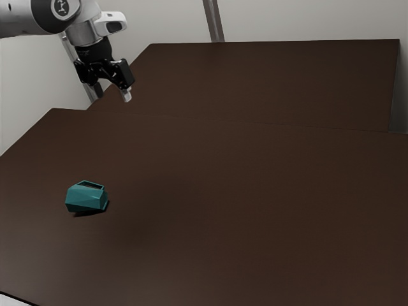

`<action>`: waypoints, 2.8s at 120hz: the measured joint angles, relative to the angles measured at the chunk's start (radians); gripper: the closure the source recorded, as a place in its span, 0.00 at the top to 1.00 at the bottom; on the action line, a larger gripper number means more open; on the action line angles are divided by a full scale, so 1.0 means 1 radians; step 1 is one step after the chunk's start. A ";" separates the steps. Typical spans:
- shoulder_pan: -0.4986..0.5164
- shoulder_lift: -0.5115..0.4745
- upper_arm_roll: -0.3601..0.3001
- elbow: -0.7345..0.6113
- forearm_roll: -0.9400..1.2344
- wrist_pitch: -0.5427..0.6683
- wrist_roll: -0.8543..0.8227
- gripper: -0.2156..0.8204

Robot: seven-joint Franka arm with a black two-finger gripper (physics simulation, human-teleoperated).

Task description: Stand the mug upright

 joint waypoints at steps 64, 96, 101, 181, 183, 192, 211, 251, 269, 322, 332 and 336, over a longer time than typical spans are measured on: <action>0.040 -0.025 0.005 -0.084 0.000 0.034 0.015 0.77; 0.220 -0.027 0.005 -0.151 -0.064 0.089 0.071 0.77; 0.243 -0.029 0.005 -0.173 -0.080 0.103 0.083 0.77; 0.478 -0.052 0.009 -0.508 -0.355 0.374 0.346 0.77; 0.485 -0.052 0.009 -0.512 -0.361 0.377 0.354 0.77; 0.515 -0.047 0.009 -0.520 -0.378 0.388 0.385 0.77; 0.571 -0.027 0.009 -0.524 -0.403 0.401 0.446 0.77; 0.673 0.003 0.008 -0.546 -0.461 0.402 0.550 0.77; 0.714 0.025 0.009 -0.560 -0.498 0.386 0.576 0.77; 0.746 0.154 0.005 -0.488 -0.529 0.309 0.575 0.77; 0.760 0.175 0.005 -0.477 -0.544 0.292 0.576 0.77; 0.766 0.184 0.005 -0.475 -0.550 0.284 0.576 0.77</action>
